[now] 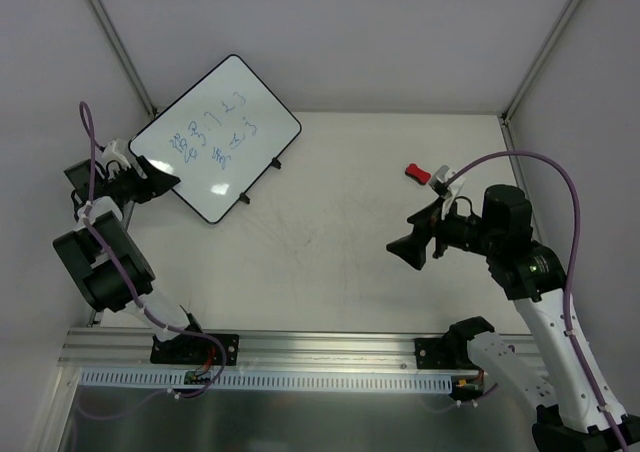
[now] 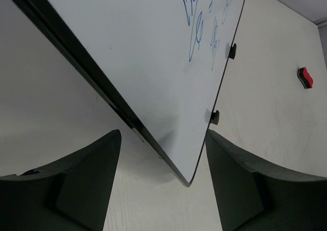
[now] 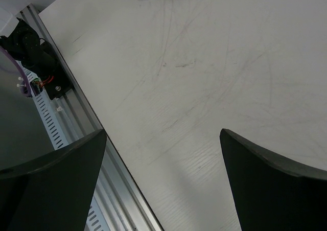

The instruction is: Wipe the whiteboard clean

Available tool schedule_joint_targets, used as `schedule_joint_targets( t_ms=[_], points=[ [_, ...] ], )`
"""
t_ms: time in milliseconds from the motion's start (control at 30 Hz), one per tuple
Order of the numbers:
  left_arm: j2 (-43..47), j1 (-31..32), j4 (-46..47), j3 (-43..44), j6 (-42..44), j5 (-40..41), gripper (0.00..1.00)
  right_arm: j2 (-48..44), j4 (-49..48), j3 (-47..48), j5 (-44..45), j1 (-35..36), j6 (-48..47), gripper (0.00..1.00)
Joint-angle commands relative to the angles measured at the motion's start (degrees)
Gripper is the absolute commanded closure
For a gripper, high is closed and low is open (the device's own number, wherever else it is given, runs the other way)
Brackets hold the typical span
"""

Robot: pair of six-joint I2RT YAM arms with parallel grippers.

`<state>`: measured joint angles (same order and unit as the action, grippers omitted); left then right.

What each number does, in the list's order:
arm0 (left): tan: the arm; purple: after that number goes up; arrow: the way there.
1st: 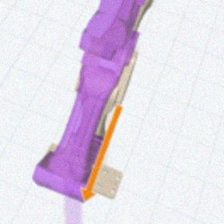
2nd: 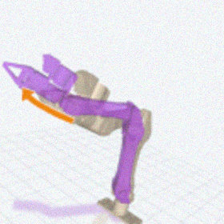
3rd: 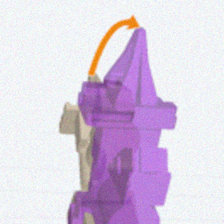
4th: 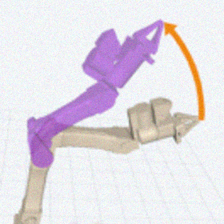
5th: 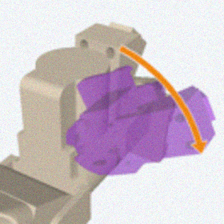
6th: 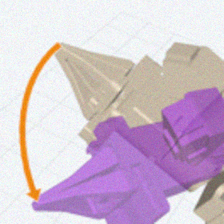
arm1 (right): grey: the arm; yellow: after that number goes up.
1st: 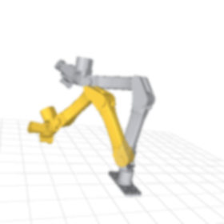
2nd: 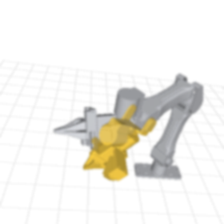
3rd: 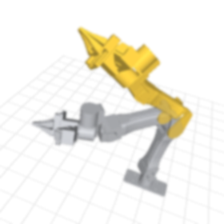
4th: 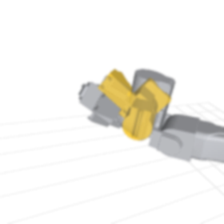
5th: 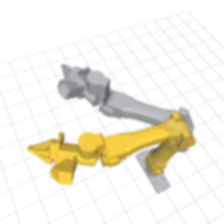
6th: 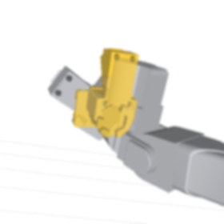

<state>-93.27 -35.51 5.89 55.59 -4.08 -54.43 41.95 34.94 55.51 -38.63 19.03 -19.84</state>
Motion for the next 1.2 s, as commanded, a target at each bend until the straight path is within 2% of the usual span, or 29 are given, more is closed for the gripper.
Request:
schedule_joint_targets(
  t_ms=[0, 100, 267, 500, 700, 933, 1167],
  points=[
    [-1.3, -0.6, 2.4, 2.2, 2.9, -5.4, 0.33, 1.4, -2.0, 3.1, -2.2, 0.4, -1.1, 0.01],
    [-3.0, -0.7, 2.5, 3.1, 2.3, -7.3, 0.33, 2.3, -2.0, 3.7, -2.4, 0.4, -1.1, 0.01],
    [-6.3, -0.7, 2.8, 5.3, 1.1, -10.7, 0.4, 4.3, -2.0, 5.0, -3.2, 0.4, -1.2, 0.01],
    [-8.7, -0.8, 4.4, 6.0, -0.3, -12.2, 0.44, 5.5, -2.0, 5.8, -3.5, 0.4, -0.6, 0.01],
    [-9.7, -0.8, 9.4, 5.0, -3.7, -13.3, 0.46, 5.9, -2.0, 5.8, -3.7, 0.4, -0.3, 0.01],
    [-11.5, -0.8, 12.3, 5.8, -6.7, -15.9, 0.56, 6.6, -2.0, 5.8, -4.0, 0.3, -0.1, 0.01],
    [-12.5, -0.3, 13.4, 6.0, -8.2, -16.6, 0.58, 7.3, -2.1, 5.8, -4.1, 0.4, 0.0, 0.01]
  ],
)
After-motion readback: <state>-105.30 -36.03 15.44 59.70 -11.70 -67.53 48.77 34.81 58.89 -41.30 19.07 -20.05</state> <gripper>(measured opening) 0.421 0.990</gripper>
